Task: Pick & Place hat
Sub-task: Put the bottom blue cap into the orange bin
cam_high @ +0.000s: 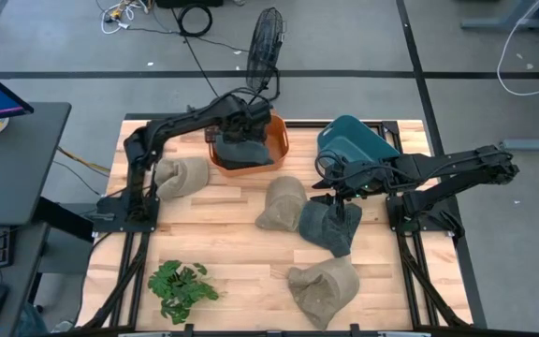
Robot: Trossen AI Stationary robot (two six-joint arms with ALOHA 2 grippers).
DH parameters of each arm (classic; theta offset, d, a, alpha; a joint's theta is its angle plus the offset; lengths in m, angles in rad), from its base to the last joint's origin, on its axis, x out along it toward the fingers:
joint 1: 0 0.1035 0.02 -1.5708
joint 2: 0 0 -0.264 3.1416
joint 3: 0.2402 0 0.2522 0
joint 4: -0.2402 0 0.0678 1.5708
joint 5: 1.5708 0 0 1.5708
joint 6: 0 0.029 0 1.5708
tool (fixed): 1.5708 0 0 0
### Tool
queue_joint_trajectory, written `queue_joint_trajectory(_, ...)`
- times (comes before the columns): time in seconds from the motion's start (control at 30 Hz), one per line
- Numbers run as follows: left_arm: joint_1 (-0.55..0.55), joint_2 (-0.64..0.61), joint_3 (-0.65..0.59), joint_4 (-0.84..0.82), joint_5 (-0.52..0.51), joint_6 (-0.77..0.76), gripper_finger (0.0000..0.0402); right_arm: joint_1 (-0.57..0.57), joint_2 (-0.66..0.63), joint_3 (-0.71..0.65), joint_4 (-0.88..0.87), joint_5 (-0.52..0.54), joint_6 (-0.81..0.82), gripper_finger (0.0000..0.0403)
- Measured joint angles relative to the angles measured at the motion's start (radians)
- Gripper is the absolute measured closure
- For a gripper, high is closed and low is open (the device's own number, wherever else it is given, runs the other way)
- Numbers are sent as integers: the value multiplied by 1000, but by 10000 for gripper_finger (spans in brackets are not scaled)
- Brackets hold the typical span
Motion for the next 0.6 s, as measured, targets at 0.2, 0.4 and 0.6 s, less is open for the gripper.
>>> queue_joint_trajectory(0.2,4,43,-1,-3,8,0,381,0,0,0,0,0,0,231)
queue_joint_trajectory(0.4,5,107,-1,-3,20,9,368,0,0,0,-1,0,0,231)
queue_joint_trajectory(0.6,5,138,-1,-5,51,111,325,0,0,0,0,0,0,231)
